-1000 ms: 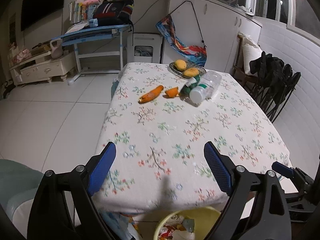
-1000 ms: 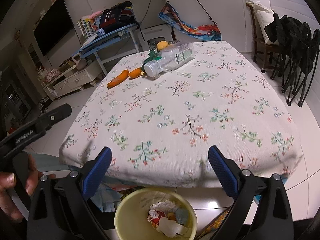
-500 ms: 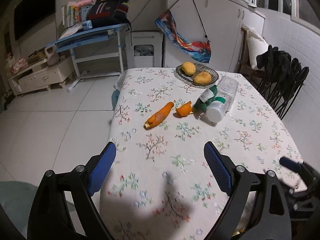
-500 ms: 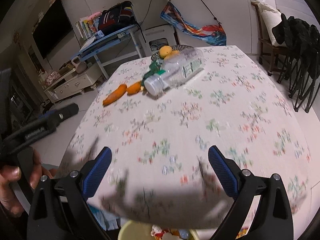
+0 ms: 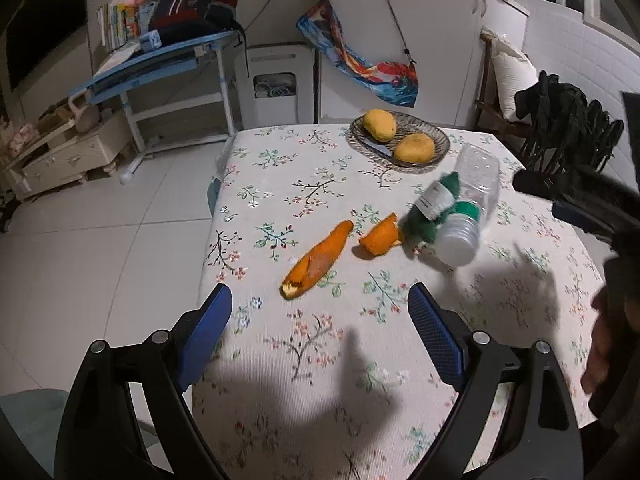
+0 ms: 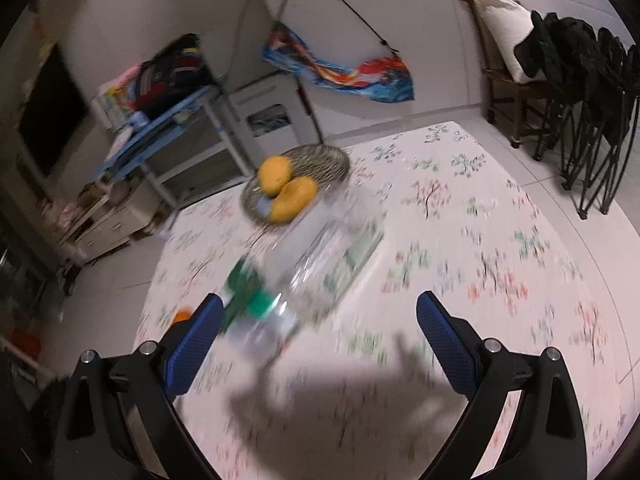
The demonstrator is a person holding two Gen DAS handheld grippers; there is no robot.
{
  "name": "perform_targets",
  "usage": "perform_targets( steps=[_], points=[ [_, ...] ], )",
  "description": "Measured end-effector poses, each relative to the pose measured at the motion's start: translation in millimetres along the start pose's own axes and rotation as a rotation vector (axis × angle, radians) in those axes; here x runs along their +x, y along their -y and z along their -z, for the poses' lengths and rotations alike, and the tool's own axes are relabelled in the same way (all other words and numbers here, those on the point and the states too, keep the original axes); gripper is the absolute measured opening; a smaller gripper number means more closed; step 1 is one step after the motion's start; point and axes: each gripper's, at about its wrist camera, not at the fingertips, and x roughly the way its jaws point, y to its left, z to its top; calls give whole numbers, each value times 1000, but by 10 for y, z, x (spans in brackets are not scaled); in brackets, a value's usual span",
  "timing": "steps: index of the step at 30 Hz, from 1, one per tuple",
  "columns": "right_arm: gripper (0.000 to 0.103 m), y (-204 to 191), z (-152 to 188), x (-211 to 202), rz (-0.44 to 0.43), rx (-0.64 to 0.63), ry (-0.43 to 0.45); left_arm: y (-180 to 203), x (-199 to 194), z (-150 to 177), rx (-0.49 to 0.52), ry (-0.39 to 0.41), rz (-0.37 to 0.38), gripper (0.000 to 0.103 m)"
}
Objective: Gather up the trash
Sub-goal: 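Grasp the clear plastic bottle with the right tool while the left tool grasps the orange peel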
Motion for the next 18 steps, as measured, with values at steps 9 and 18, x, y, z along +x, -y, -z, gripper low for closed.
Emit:
perform_targets(
  steps=[9,18],
  points=[
    [94,11,-169,512,66,58,-92,-64,362,-176,-20,-48,19,86],
    [95,-177,-299,714,38,-19,-153,-73,590,-266,-8,-84,18,86]
  ],
)
